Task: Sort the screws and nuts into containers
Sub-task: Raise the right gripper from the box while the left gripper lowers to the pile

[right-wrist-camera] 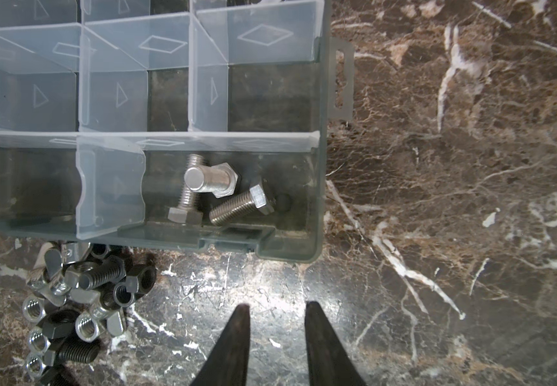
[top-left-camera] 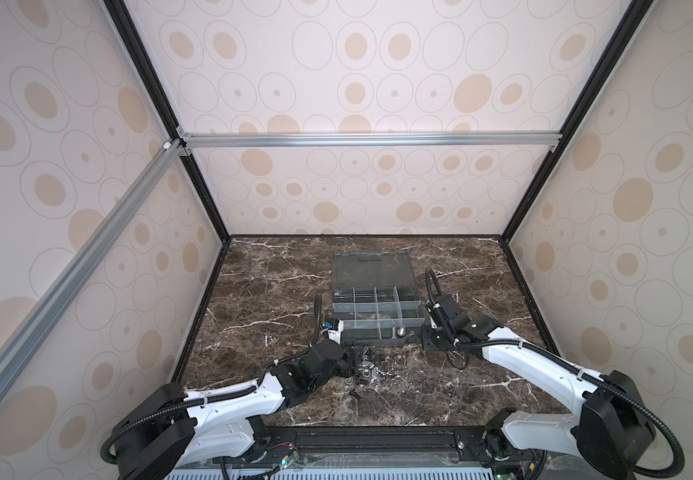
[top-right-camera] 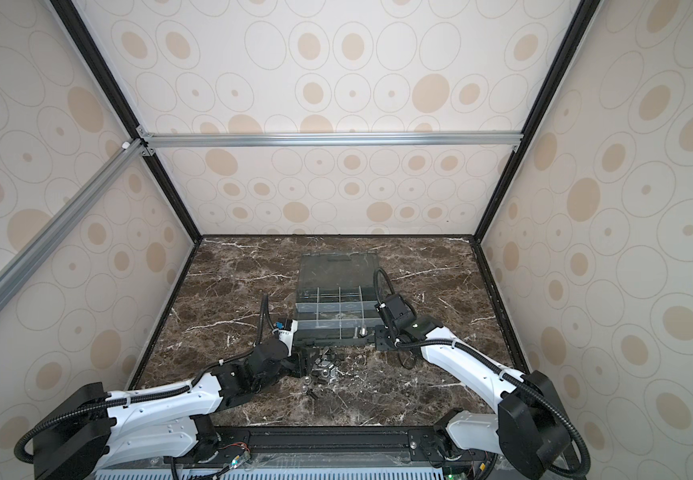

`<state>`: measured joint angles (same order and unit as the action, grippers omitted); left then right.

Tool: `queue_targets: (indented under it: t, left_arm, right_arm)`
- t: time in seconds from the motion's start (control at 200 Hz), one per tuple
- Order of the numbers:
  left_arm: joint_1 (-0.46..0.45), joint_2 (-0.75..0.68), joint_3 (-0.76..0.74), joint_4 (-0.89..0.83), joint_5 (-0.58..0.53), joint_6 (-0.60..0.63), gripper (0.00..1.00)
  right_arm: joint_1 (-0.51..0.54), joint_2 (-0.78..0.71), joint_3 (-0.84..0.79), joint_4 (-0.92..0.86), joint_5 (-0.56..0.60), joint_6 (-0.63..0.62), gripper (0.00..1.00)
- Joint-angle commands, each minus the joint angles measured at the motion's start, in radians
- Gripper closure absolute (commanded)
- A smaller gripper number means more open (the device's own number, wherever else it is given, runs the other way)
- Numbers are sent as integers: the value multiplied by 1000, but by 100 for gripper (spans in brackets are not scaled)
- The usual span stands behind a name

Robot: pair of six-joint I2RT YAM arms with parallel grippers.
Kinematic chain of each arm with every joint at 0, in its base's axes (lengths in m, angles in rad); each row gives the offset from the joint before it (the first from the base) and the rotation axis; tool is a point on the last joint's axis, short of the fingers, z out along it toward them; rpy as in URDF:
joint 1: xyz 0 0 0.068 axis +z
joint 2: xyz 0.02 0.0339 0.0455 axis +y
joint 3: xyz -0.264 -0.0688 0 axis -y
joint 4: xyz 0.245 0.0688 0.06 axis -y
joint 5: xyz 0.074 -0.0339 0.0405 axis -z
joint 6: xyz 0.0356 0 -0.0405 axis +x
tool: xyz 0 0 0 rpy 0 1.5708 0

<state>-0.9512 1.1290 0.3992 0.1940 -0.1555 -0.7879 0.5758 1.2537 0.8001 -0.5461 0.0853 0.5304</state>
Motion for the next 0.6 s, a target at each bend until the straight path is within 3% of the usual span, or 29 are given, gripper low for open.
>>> queue_targets:
  t: [0.0, 0.595]
  left_arm:
    - [-11, 0, 30, 10, -9, 5, 31]
    - [-11, -16, 6, 4, 2, -10, 39]
  right_arm:
    - [-5, -10, -13, -10, -16, 18, 68]
    - [-2, -13, -27, 9, -59, 25, 68]
